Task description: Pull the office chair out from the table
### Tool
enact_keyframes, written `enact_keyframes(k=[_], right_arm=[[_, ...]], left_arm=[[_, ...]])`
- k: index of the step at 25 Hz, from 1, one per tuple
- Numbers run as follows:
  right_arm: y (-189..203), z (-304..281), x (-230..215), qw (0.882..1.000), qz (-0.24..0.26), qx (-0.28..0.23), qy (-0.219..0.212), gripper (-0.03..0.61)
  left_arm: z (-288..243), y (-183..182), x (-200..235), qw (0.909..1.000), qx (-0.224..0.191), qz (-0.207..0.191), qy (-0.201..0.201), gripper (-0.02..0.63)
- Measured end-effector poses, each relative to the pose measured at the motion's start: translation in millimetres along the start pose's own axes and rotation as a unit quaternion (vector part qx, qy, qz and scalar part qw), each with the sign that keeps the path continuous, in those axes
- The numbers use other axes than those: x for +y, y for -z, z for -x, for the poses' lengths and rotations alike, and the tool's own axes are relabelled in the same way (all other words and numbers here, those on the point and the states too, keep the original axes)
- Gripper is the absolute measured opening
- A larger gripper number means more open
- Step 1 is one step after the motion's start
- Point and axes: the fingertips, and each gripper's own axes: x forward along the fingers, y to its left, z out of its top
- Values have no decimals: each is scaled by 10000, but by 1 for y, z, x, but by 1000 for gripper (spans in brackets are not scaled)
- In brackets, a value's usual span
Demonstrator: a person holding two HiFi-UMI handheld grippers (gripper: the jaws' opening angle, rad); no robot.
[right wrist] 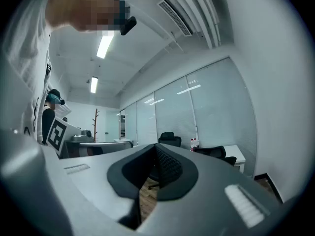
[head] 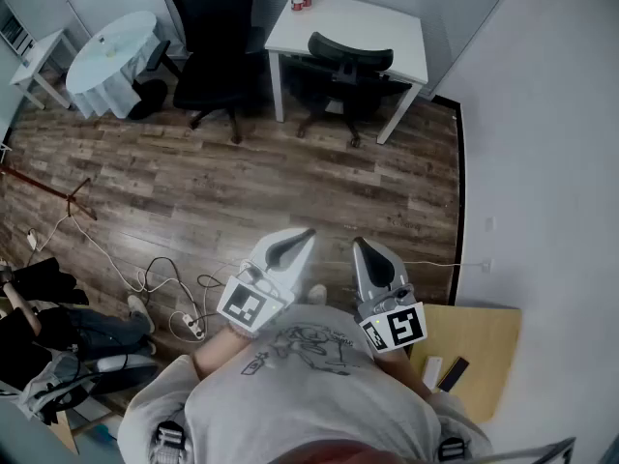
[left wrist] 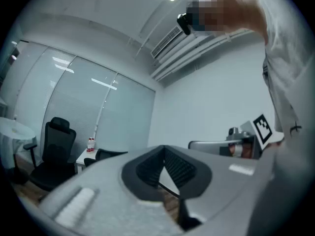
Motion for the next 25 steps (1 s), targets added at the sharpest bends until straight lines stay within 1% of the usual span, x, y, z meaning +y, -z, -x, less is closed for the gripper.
enact_keyframes(k=[8, 12, 14, 16, 18, 22, 25], right_arm=[[-3, -25, 2, 9999, 141, -28, 43, 6], [-1, -35, 1, 9998, 60, -63, 178, 6], [1, -37, 3, 9998, 8, -99, 187, 6], [6, -29, 2, 9998, 2, -79, 171, 6], [10, -23, -3, 9998, 7, -37, 179, 6], [16, -50, -15, 9997, -11, 45, 236, 6], [20, -59, -31, 9996, 3, 90, 257, 6]], left_arm=[[4, -7, 23, 9999, -40, -108, 49, 3], [8, -9, 32, 9998, -42, -178, 72, 3], [10, -7, 36, 9997, -39, -250, 64, 3], [9, -2, 31, 9996, -22, -263, 30, 3], [5, 2, 29, 9997, 24, -240, -15, 3], [-6, 0, 60, 9997, -11, -225, -24, 3], [-21, 4, 68, 9997, 48, -237, -22, 3]])
